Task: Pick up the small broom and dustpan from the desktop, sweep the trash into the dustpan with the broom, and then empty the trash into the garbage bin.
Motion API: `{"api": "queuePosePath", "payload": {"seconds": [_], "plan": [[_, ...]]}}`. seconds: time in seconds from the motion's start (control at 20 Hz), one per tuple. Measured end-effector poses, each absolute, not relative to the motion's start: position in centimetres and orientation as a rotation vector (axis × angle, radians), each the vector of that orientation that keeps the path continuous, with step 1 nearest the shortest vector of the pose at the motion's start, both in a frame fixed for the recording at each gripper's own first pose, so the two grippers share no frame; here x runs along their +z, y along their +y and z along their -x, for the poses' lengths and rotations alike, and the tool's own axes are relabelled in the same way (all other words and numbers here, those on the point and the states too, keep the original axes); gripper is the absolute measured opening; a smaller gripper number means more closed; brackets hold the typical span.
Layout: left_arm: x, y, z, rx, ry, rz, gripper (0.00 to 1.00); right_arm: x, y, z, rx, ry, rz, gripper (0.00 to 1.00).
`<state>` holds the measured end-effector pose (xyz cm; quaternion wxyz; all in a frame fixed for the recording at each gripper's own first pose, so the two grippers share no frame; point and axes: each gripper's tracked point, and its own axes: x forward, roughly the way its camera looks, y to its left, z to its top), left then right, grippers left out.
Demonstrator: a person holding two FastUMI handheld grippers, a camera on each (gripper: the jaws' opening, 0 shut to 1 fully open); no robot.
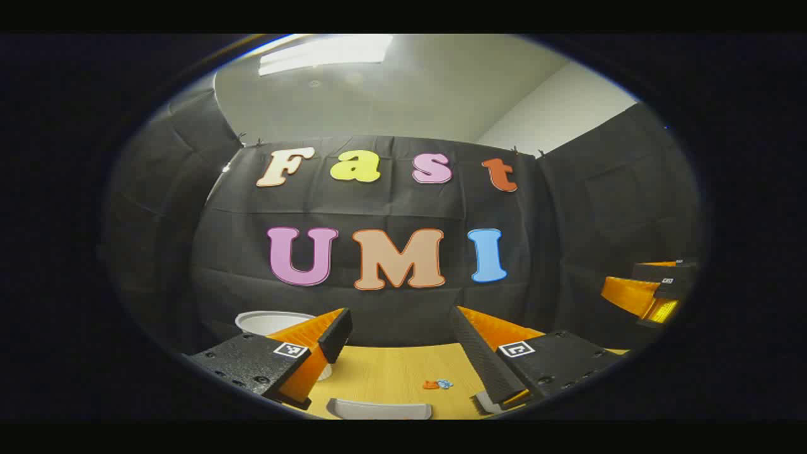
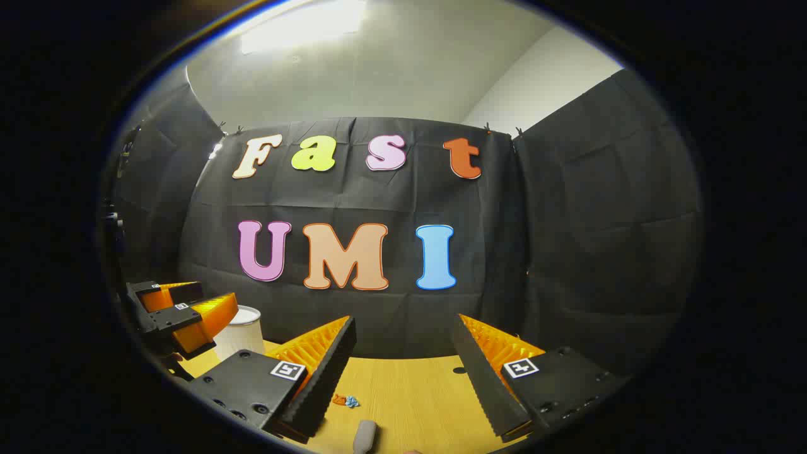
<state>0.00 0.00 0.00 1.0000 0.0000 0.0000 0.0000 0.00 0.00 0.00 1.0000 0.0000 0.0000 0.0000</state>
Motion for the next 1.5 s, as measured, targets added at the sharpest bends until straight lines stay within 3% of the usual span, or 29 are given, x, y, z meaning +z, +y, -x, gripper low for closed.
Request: {"api": "queuePosePath", "payload": {"seconds": [1.5], "plan": [[0.9, 0.1, 1.7, 0.054, -0.016, -0.032, 0.94, 0.7, -0.2, 0.4, 0.057, -0.037, 0.004, 0.98]]}}
